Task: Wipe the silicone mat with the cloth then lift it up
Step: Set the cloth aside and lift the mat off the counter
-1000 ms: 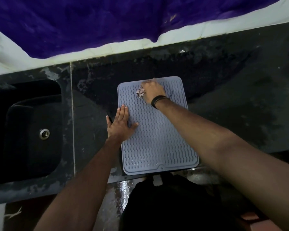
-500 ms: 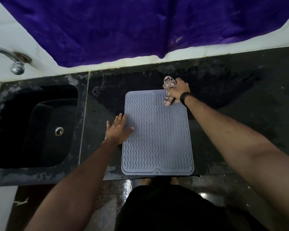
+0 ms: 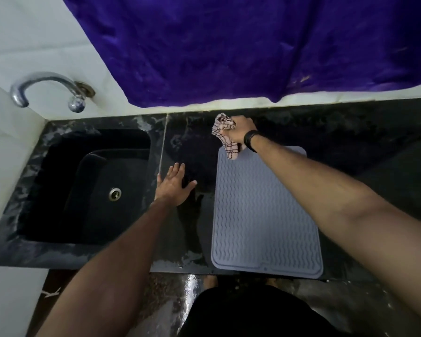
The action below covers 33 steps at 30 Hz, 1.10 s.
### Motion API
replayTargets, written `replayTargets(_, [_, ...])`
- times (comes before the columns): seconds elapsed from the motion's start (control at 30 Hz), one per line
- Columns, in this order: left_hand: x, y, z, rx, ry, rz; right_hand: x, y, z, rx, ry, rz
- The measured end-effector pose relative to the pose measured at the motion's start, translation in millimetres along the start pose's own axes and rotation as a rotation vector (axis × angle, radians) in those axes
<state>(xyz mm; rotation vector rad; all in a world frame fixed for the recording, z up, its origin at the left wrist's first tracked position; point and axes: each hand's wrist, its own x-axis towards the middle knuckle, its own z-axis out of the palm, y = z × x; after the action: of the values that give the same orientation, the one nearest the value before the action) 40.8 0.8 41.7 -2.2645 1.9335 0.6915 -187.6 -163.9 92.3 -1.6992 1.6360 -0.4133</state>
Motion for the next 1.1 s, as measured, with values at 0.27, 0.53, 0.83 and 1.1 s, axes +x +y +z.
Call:
replayTargets(0.27, [35.1,-64.9,-18.4,-0.148,0.027,0.032,66.4,-92.3,55.1,-0.409,0.15,-0.269])
replayTargets(0.53, [36.4,-100.0,-4.8,-0.214,-0.012,0.066,67.1,-89.9,134.0,-0.722,-0.437,-0.086])
replayTargets(0.83, [27.4,-51.3,-1.7,-0.333,0.065,0.065,-5.7,-25.0,78.5,-0.283,0.092,0.046])
replayTargets(1.1, [-6.5,28.3,48.3,-0.582,0.006,-0.09,-128.1,136.8,-7.9,-0.184,0.467,0.634])
